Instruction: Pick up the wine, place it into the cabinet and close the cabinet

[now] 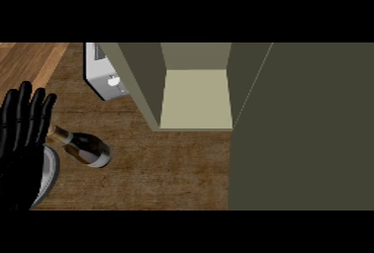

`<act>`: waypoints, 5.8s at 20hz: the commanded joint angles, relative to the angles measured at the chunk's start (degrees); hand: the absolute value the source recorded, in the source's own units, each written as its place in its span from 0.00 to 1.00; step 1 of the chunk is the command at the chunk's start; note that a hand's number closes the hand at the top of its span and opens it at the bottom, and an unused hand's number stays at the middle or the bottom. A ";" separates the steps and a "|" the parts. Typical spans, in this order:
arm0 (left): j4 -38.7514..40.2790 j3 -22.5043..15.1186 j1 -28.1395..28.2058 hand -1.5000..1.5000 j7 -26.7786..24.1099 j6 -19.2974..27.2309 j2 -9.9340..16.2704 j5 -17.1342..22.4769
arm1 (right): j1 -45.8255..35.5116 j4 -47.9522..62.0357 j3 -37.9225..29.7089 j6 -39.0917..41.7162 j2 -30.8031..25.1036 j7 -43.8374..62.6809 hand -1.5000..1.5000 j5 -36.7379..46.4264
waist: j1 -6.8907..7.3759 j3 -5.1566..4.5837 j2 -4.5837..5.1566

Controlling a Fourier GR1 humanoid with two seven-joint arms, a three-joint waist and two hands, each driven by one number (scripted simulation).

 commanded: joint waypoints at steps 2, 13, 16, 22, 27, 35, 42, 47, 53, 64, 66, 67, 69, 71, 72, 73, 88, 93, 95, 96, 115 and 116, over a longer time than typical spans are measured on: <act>1.52 6.08 -1.52 0.00 -2.01 -6.30 4.18 7.74 | 2.16 -2.33 -0.99 0.44 0.20 -0.66 0.00 -0.67 | -0.58 -0.94 1.46; 3.45 13.80 -4.64 0.00 13.70 -13.83 11.60 33.08 | 8.44 -20.70 13.76 -1.29 2.79 19.96 0.00 -0.63 | -0.34 -0.97 1.28; 1.69 17.27 -4.84 0.00 17.98 -13.71 14.15 37.85 | 9.16 -22.01 15.02 -1.03 2.58 21.47 0.00 0.32 | -0.36 -0.94 1.38; -5.69 20.80 -2.40 0.00 25.06 -10.75 15.91 43.07 | 10.44 -27.61 23.50 -4.24 4.34 25.73 0.00 7.78 | -0.24 -0.95 1.25; -5.09 21.68 -6.68 0.00 29.26 -6.82 17.42 44.02 | 2.83 -28.42 24.32 -8.68 5.08 33.17 0.00 11.04 | -0.37 -1.00 1.34; -5.04 22.71 -3.29 0.00 27.77 -8.46 15.46 41.60 | 2.45 -31.93 27.29 -11.16 2.30 36.77 0.00 12.46 | -0.58 -1.03 1.27; -0.41 21.23 -5.33 0.00 26.88 -9.16 15.57 37.71 | 2.88 -35.15 28.42 -13.58 -0.66 38.75 0.00 12.53 | -1.47 -1.01 1.22; 5.41 20.51 -5.34 0.00 21.96 -12.46 14.00 34.08 | -1.68 -30.81 29.11 -16.00 -0.15 39.32 0.00 14.57 | -1.11 -1.04 1.35; 9.64 18.30 -4.40 0.00 18.04 -14.16 11.41 30.33 | -2.43 -32.59 29.40 -17.99 -1.88 40.18 0.00 14.28 | -1.20 -1.00 1.29; 21.94 20.02 -0.46 0.00 5.45 -21.96 9.87 24.83 | -2.81 -35.11 30.49 -21.41 -5.31 42.29 0.00 13.97 | -1.43 -1.03 1.22; 26.45 21.34 -2.49 0.00 3.10 -23.06 11.04 24.10 | -2.57 -32.52 34.76 -22.90 -4.13 40.60 0.00 16.59 | -1.47 -1.04 1.27; 25.80 21.93 -2.13 0.00 4.94 -23.00 11.53 25.90 | -2.78 -34.87 31.31 -21.29 -6.92 41.66 0.00 14.16 | -1.42 -1.01 1.25; 29.53 21.41 0.19 0.00 -1.01 -24.23 10.08 21.15 | -1.79 -34.19 31.52 -21.95 -7.67 40.49 0.00 13.87 | -1.60 -1.03 1.28; 24.61 20.17 0.64 0.00 2.01 -21.59 9.02 20.95 | -5.86 -32.29 34.93 -23.87 -5.56 42.63 0.00 17.57 | -0.93 -1.02 1.17; 30.41 21.30 0.73 0.00 -2.86 -23.72 9.55 19.25 | -3.96 -34.11 33.33 -23.54 -7.58 41.82 0.00 16.11 | -1.51 -1.05 1.20; 32.81 20.70 -2.11 0.00 -3.26 -22.91 9.62 18.07 | -4.87 -33.79 34.66 -23.93 -7.19 41.69 0.00 16.66 | -1.75 -1.06 1.24; 54.35 19.67 -3.56 0.00 -20.18 -25.97 8.98 8.36 | -7.34 -33.13 33.66 -27.29 -11.09 42.70 0.00 15.06 | -1.70 -1.07 1.37; 64.67 21.07 -6.40 0.00 -28.04 -27.38 11.65 6.27 | -7.34 -33.68 37.00 -29.16 -11.41 43.56 0.00 17.64 | -1.94 -1.11 1.28; 69.52 21.81 -10.87 0.00 -28.23 -26.00 12.63 5.86 | -6.69 -32.23 36.84 -29.32 -11.51 41.37 0.00 16.66 | -1.88 -1.07 1.41; 70.15 21.49 -7.83 0.00 -32.05 -29.47 13.94 5.42 | -5.76 -31.24 36.91 -28.23 -12.19 39.51 0.00 15.11 | -1.40 -1.02 1.43; 91.80 18.35 -18.65 0.00 -39.60 -32.69 12.76 2.19 | -7.32 -33.85 36.61 -32.11 -15.44 41.75 0.00 15.78 | -2.01 -1.09 1.38; 91.44 17.72 -17.37 0.00 -40.05 -32.70 11.50 2.03 | -9.47 -33.35 38.64 -33.29 -14.51 44.73 0.00 18.55 | -2.02 -1.16 1.20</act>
